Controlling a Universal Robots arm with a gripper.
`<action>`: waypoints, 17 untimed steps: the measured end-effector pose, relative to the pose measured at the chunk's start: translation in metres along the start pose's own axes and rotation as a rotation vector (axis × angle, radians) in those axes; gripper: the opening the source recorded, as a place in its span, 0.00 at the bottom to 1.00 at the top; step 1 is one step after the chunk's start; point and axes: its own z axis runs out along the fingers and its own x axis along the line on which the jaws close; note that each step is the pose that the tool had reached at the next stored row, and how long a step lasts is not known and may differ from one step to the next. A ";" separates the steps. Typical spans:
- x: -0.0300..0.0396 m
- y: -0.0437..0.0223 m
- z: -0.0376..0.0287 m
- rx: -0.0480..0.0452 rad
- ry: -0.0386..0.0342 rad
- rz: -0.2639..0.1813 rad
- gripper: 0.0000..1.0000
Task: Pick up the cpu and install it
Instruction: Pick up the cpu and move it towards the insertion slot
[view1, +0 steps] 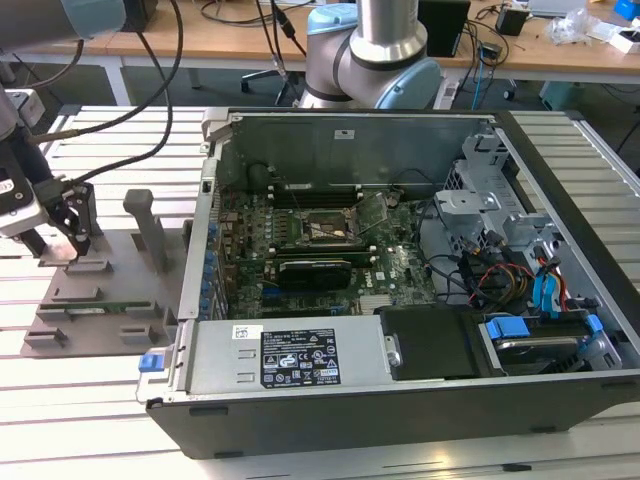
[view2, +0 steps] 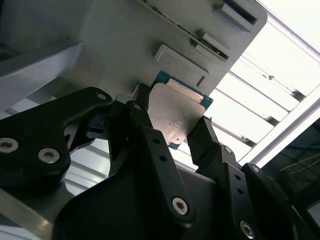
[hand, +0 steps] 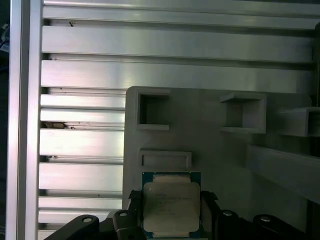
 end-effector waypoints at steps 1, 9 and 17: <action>0.0000 0.0000 -0.0018 0.0000 0.0000 0.000 0.55; -0.0004 -0.0001 -0.0161 0.0000 0.0000 0.000 0.55; -0.0007 -0.0002 -0.0311 -0.0001 -0.0001 0.000 0.55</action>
